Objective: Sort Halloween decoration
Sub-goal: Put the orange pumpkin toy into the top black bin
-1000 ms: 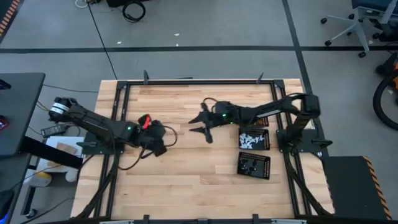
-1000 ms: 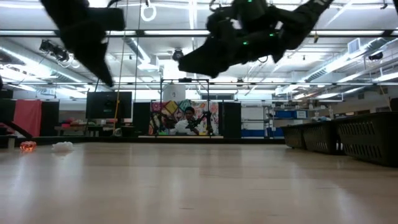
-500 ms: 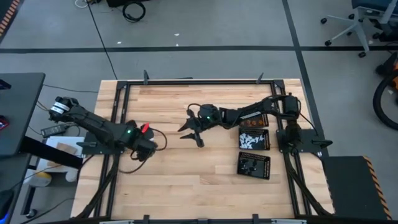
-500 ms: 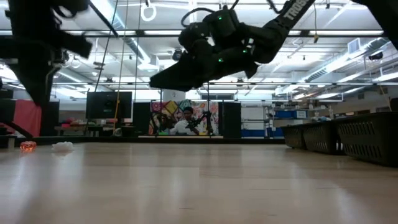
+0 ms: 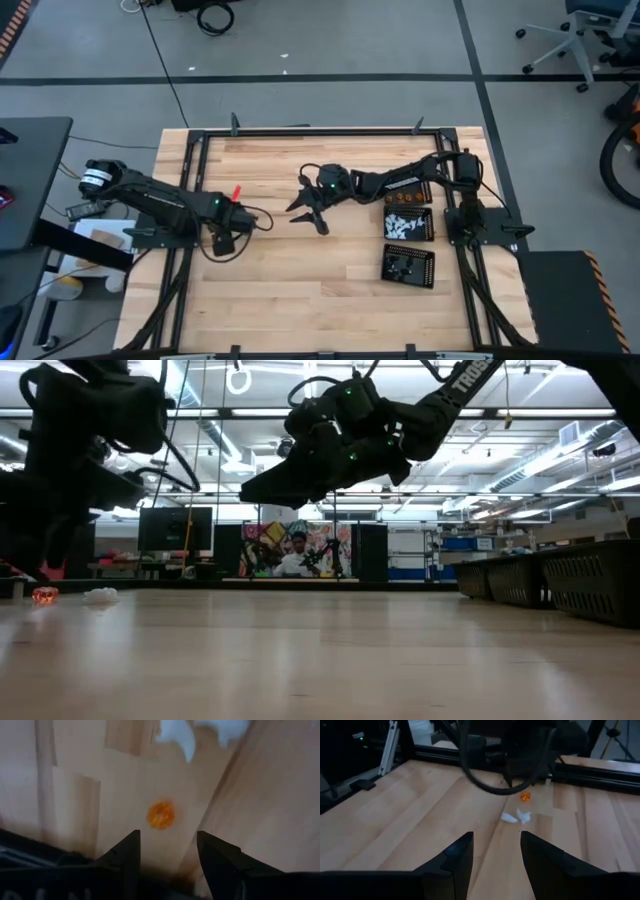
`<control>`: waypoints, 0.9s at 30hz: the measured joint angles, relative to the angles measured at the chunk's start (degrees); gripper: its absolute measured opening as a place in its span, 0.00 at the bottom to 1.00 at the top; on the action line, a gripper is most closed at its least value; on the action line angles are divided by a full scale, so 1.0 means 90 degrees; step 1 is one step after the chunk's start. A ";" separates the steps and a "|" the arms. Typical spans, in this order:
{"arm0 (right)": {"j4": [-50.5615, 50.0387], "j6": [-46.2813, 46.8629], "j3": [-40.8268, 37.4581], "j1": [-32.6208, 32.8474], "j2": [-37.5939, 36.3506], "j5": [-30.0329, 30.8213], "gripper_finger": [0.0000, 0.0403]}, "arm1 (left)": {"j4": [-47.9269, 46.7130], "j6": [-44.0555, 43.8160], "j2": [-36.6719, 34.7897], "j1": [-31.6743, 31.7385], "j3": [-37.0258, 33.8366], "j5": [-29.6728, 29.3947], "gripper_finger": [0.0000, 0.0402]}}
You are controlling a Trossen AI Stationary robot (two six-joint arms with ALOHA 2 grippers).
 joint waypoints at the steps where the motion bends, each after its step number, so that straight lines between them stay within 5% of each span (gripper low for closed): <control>1: -0.0037 0.0002 0.0000 0.0016 0.0000 0.0000 0.42 | 0.0100 -0.0143 -0.0002 0.0046 0.0002 0.0004 0.45; 10: -0.0041 -0.0014 -0.0005 0.0170 0.0000 -0.0192 0.42 | 0.0556 -0.0540 0.0397 0.0737 0.0012 0.0118 0.45; 27: -0.0014 -0.0017 -0.0007 0.0197 0.0000 -0.0284 0.42 | 0.0600 0.0300 0.1736 0.1194 0.0055 0.0651 0.42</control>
